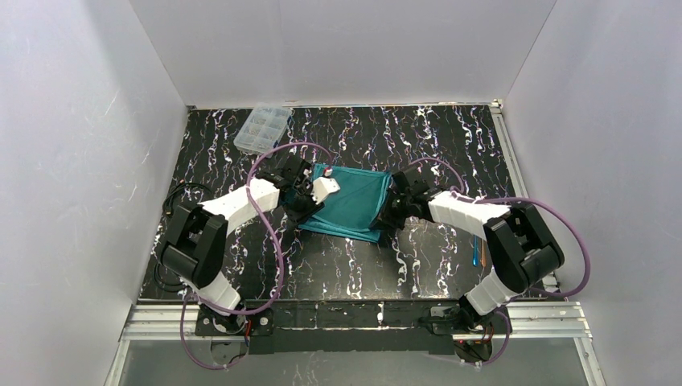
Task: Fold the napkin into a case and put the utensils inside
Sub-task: Smooth out the upper triangle-folded napkin at the center of the board.
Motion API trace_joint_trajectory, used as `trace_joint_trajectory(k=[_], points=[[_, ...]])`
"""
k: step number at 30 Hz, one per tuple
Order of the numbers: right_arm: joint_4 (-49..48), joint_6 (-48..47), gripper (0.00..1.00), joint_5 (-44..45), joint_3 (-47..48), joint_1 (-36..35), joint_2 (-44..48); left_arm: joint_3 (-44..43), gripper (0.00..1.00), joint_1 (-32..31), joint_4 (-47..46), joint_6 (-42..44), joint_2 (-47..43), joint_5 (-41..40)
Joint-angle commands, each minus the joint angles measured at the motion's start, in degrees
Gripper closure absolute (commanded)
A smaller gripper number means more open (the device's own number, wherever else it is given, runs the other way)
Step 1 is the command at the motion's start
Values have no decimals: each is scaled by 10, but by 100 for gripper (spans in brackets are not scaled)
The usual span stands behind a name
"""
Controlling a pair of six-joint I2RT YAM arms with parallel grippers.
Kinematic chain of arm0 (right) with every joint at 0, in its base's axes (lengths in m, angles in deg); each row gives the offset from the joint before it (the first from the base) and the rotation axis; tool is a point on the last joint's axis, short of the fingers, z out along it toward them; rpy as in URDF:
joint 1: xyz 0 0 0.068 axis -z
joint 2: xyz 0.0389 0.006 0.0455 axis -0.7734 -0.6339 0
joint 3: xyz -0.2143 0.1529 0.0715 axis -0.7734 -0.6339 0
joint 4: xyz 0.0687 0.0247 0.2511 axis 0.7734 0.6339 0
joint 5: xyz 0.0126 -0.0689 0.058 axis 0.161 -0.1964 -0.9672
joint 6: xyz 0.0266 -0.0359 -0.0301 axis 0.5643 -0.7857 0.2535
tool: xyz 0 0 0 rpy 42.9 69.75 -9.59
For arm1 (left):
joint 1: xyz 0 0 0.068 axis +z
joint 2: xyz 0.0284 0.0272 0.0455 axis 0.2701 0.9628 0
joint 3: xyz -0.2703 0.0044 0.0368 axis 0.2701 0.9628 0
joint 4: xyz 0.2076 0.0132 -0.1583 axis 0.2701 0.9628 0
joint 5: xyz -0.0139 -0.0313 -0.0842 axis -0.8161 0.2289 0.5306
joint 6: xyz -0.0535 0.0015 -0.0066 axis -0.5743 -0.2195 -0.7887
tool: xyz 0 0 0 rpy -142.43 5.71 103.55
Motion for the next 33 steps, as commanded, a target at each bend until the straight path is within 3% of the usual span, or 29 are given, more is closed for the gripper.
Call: trace_joint_trajectory(k=[1, 4, 11, 22, 33], points=[[36, -17, 99, 12, 18, 2, 30, -12, 64, -3, 34, 7, -39, 14], [48, -21, 99, 12, 14, 3, 31, -22, 59, -3, 62, 5, -53, 37], [69, -35, 99, 16, 9, 5, 43, -48, 57, -3, 93, -7, -66, 64], [79, -56, 99, 14, 7, 5, 19, -100, 59, -5, 78, -37, 19, 59], [90, -82, 99, 25, 10, 8, -5, -54, 61, -6, 35, -16, 41, 21]])
